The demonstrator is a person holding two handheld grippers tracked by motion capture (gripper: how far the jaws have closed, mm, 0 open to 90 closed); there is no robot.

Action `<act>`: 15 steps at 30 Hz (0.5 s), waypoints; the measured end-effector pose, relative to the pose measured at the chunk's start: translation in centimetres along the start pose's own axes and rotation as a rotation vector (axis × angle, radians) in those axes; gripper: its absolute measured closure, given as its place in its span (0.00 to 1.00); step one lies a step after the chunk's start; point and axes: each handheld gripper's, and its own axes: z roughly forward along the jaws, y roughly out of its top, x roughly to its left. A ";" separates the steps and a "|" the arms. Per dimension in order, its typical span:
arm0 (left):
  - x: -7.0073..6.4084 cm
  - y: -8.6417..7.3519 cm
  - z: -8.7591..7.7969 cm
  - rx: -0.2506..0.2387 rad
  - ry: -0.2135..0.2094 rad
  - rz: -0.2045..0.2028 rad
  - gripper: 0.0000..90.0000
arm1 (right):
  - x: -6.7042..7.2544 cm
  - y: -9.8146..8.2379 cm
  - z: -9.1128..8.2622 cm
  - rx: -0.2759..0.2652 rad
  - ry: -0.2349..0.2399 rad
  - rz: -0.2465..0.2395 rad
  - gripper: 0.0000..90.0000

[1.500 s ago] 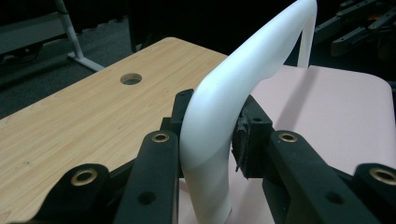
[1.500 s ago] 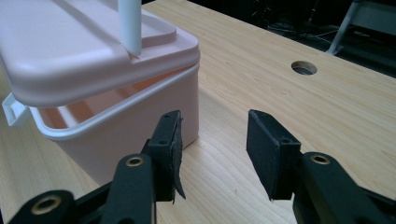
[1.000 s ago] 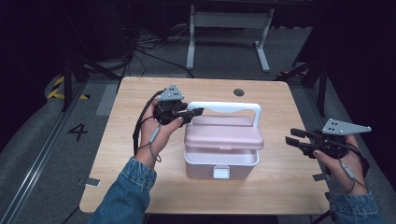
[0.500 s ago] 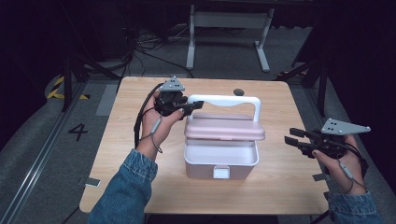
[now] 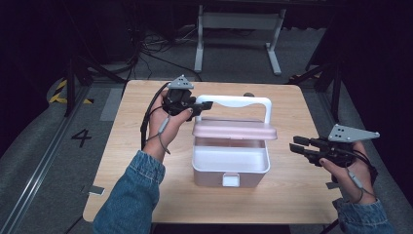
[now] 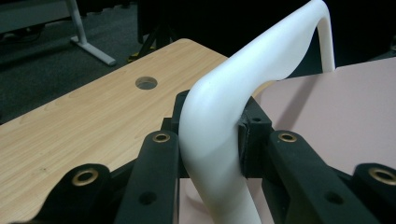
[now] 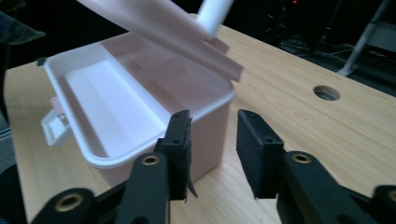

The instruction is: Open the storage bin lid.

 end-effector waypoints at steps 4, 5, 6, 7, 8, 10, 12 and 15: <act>0.0 0.0 0.1 0.000 0.000 -0.005 0.82 | 1.1 0.7 0.7 0.008 0.034 -0.026 0.88; 0.0 0.0 0.1 -0.001 0.001 -0.005 0.82 | 1.4 0.9 0.9 0.008 0.039 -0.035 0.90; 0.0 0.0 0.1 -0.002 0.001 -0.004 0.82 | 1.6 1.1 1.1 0.010 0.043 -0.042 0.92; 0.0 0.0 0.1 -0.003 0.002 -0.004 0.82 | 1.8 1.2 1.4 0.012 0.052 -0.045 0.94; 0.0 0.0 0.1 -0.002 0.001 -0.005 0.82 | 1.9 1.3 1.6 0.011 0.058 -0.048 0.97; 0.0 0.0 0.1 -0.004 0.000 -0.007 0.82 | 2.2 1.5 2.1 0.000 0.068 -0.056 1.00; 0.0 0.0 0.1 -0.003 -0.002 -0.007 0.82 | 2.5 1.7 2.5 -0.019 0.084 -0.053 1.00; 0.0 0.0 0.1 0.000 0.002 0.001 0.81 | 3.0 2.1 3.1 -0.060 0.101 -0.050 1.00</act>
